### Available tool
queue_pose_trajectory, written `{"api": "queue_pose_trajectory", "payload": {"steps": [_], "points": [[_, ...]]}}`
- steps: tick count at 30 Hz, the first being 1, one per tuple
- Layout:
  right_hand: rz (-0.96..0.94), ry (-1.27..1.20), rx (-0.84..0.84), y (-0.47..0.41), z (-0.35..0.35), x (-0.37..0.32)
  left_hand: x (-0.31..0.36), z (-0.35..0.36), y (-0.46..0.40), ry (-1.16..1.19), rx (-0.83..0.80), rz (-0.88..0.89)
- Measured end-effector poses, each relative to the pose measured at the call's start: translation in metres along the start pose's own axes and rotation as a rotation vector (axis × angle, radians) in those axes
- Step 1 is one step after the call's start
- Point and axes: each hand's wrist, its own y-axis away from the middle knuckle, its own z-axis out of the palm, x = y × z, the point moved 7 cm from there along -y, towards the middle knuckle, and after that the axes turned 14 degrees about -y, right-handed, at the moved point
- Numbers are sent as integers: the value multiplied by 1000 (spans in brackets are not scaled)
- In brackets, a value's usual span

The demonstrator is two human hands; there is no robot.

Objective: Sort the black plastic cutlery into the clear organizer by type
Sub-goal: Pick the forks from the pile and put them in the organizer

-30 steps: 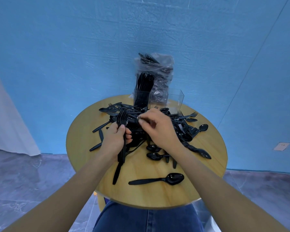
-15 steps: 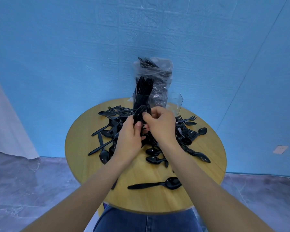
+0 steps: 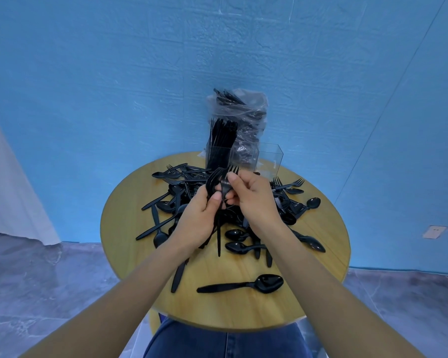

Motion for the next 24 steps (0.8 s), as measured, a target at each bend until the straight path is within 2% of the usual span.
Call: {"api": "queue_pose_trajectory", "payload": {"steps": [7, 13, 16, 20, 24], "points": [[-22, 79, -48, 0, -10, 2, -6, -1, 3, 64, -53, -108], [-10, -43, -29, 1, -6, 5, -4, 10, 11, 403, -284, -218], [-2, -33, -93, 3, 1, 6, -4, 12, 15, 534, -358, -264], [-28, 21, -158, 4, 8, 8, -5, 13, 20, 492, -405, -263], [-89, 183, -48, 1, 9, 16, -14, 7, 18, 305, -310, -237]]}}
